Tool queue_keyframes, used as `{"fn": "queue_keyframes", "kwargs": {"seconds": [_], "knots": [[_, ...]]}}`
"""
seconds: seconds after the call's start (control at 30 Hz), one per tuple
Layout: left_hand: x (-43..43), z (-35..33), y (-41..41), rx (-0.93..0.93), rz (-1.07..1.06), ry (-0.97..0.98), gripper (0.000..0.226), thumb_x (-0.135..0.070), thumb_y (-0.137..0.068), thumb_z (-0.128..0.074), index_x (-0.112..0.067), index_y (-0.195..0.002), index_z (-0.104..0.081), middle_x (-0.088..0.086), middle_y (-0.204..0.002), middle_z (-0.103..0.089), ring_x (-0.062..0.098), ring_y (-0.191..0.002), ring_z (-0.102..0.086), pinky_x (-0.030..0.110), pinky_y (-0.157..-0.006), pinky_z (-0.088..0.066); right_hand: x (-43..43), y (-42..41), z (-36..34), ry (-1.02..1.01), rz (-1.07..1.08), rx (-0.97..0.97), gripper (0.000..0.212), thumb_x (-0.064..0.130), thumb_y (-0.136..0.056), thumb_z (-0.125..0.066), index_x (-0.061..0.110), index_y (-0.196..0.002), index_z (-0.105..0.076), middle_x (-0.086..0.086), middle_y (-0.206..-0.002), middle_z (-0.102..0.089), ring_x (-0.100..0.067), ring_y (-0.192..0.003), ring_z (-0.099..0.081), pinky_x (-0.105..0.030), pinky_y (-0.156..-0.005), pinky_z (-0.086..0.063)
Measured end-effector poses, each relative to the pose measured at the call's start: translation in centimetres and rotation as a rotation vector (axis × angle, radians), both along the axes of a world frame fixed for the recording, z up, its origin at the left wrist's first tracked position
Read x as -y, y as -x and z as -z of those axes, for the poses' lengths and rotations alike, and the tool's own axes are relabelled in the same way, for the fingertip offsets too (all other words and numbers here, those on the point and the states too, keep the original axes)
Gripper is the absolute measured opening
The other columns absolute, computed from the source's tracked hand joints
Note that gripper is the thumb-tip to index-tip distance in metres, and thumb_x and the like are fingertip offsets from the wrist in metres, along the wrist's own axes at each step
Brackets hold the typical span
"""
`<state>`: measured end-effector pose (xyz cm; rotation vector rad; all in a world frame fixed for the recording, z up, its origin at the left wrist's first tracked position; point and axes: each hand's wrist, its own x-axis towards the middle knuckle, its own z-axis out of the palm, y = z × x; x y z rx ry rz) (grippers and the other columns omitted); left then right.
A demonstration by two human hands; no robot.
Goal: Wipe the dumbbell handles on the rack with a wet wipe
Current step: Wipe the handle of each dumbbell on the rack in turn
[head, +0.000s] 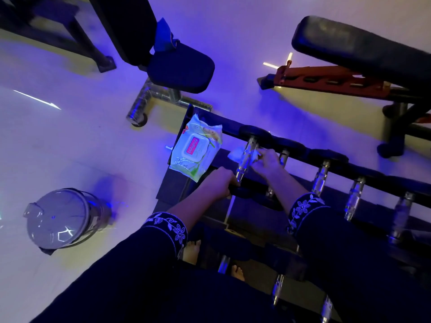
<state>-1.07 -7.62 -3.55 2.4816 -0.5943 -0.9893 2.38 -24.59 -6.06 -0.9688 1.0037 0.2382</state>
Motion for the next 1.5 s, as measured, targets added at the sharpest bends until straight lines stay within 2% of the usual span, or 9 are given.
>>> {"fn": "queue_keyframes", "kwargs": {"seconds": [0.1,0.2,0.33,0.47,0.77,0.97,1.03,1.13,1.5], "knots": [[0.0,-0.1,-0.1,-0.010,0.000,-0.005,0.053,-0.004,-0.071,-0.080,-0.021,-0.120,-0.070,0.008,-0.115,-0.070,0.027,-0.109,-0.064,0.034,-0.094,-0.049,0.1,-0.2,0.3,0.222,-0.105,-0.034,0.027,-0.008,-0.088,-0.038,0.009,-0.073,-0.053,-0.008,-0.067,-0.046,-0.006,-0.044,-0.052,-0.020,-0.043,-0.045],[0.0,-0.1,-0.1,-0.010,0.006,-0.004,0.056,-0.006,-0.068,-0.082,-0.023,-0.120,-0.070,0.007,-0.114,-0.070,0.026,-0.108,-0.064,0.033,-0.093,-0.049,-0.8,4.1,1.4,0.110,-0.129,-0.027,0.031,-0.011,-0.082,-0.049,0.008,-0.101,-0.063,-0.007,-0.075,-0.063,-0.015,-0.063,-0.058,-0.024,-0.053,-0.049],[0.0,-0.5,-0.4,0.007,0.025,-0.007,0.053,-0.009,-0.065,-0.084,-0.023,-0.115,-0.072,0.007,-0.107,-0.072,0.026,-0.102,-0.065,0.034,-0.088,-0.051,-1.6,5.6,0.8,0.405,-0.119,0.039,0.018,-0.012,-0.072,-0.069,0.006,-0.072,-0.067,-0.001,-0.066,-0.068,-0.012,-0.058,-0.063,-0.020,-0.055,-0.055],[0.1,-0.7,-0.1,0.021,0.028,-0.008,0.051,-0.008,-0.068,-0.082,-0.022,-0.116,-0.072,0.008,-0.108,-0.071,0.026,-0.103,-0.064,0.032,-0.087,-0.050,-1.8,1.0,-0.7,0.845,-0.090,0.129,0.014,-0.004,-0.067,-0.074,0.009,-0.072,-0.075,-0.001,-0.069,-0.069,-0.004,-0.058,-0.057,-0.018,-0.058,-0.050],[-0.6,0.1,0.5,0.032,-0.027,0.077,0.050,-0.006,-0.069,-0.079,-0.023,-0.116,-0.072,0.005,-0.107,-0.073,0.024,-0.104,-0.065,0.031,-0.086,-0.048,-4.5,7.3,0.7,1.094,-0.424,0.180,0.022,0.003,-0.065,-0.076,0.005,-0.081,-0.060,-0.009,-0.079,-0.066,-0.019,-0.071,-0.057,-0.029,-0.063,-0.042],[-0.8,0.3,0.5,0.006,-0.063,0.084,0.050,-0.006,-0.069,-0.082,-0.021,-0.116,-0.072,0.004,-0.111,-0.072,0.022,-0.106,-0.064,0.028,-0.087,-0.046,-2.5,2.7,-0.1,1.039,-0.288,0.110,0.018,0.008,-0.073,-0.072,0.006,-0.090,-0.067,-0.004,-0.082,-0.066,-0.013,-0.074,-0.055,-0.020,-0.064,-0.039],[-0.6,0.1,0.6,0.018,-0.062,0.073,0.050,-0.007,-0.070,-0.081,-0.022,-0.117,-0.071,0.004,-0.112,-0.071,0.023,-0.106,-0.064,0.028,-0.088,-0.046,-1.8,0.6,-0.9,0.794,-0.111,0.054,0.006,0.001,-0.080,-0.063,0.006,-0.078,-0.066,-0.005,-0.069,-0.060,-0.016,-0.063,-0.051,-0.021,-0.050,-0.039],[-0.4,0.1,0.6,0.011,-0.063,0.060,0.053,-0.006,-0.070,-0.081,-0.022,-0.119,-0.070,0.006,-0.114,-0.070,0.024,-0.108,-0.063,0.029,-0.090,-0.047,-1.7,1.2,0.4,0.362,-0.019,-0.024,0.029,-0.010,-0.083,-0.041,0.007,-0.064,-0.054,-0.010,-0.052,-0.056,-0.021,-0.047,-0.051,-0.027,-0.042,-0.041],[0.0,0.0,0.0,0.020,0.000,0.014,0.050,-0.003,-0.071,-0.080,-0.020,-0.118,-0.071,0.008,-0.113,-0.070,0.026,-0.108,-0.063,0.034,-0.091,-0.050,-0.3,0.7,-2.1,0.401,-0.219,-0.027,0.032,-0.017,-0.082,-0.038,0.006,-0.062,-0.048,-0.005,-0.044,-0.046,-0.010,-0.033,-0.043,-0.022,-0.040,-0.035]]}}
